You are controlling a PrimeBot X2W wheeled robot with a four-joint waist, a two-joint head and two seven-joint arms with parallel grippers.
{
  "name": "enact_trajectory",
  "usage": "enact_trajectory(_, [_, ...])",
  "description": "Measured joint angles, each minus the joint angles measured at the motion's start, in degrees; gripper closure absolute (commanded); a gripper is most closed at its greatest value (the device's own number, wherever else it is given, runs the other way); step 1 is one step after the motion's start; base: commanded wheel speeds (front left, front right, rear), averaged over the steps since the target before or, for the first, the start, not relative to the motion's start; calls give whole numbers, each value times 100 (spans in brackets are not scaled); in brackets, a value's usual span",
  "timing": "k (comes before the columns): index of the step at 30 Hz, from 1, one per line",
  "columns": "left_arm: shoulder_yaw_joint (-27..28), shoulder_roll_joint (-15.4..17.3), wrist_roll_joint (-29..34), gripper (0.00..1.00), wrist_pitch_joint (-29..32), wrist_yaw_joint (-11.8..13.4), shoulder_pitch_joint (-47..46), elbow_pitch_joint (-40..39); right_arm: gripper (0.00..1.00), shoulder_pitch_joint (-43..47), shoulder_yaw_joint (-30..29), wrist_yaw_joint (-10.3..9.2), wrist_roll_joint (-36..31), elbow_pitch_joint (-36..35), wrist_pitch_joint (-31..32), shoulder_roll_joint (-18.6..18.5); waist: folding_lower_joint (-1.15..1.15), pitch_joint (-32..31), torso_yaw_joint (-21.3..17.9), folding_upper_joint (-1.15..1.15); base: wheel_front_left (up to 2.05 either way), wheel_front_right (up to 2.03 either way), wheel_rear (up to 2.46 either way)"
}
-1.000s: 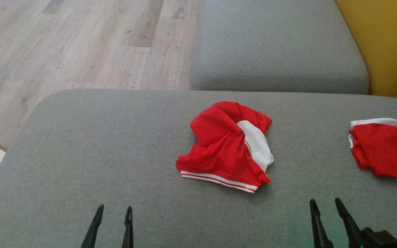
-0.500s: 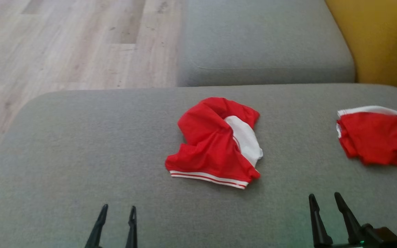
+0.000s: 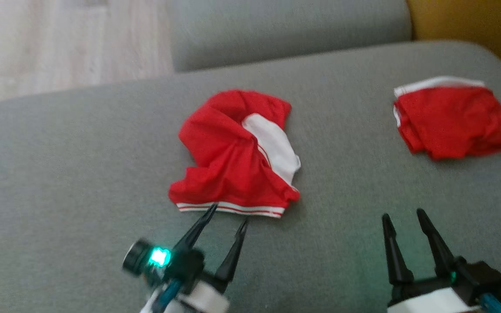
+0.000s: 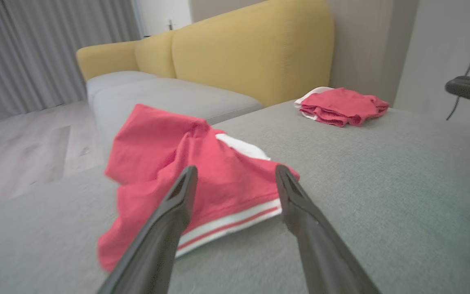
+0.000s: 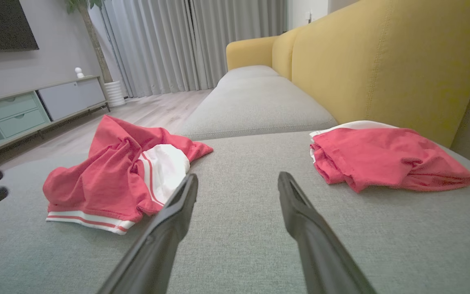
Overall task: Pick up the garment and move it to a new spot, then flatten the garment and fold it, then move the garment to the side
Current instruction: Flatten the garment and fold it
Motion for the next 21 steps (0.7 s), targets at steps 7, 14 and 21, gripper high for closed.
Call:
enact_trajectory(7, [-756, -10, 18, 0, -1, -55, -1162, 756, 0, -491, 172, 0, 235, -152, 0, 0, 1, 668, -416, 0, 0, 0, 0])
enact_trajectory(14, [-1226, -41, -201, 0, 2, 145, -1752, 1907, 0, -639, 242, 0, 339, -199, 0, -1, 1, 1131, -774, 0, 0, 0, 0])
enact_trajectory(21, [-1566, -73, -210, 100, 0, 509, -2418, 2597, 0, -795, 268, 0, 387, -215, 0, -1, 1, 1306, -972, 0, 0, 0, 0])
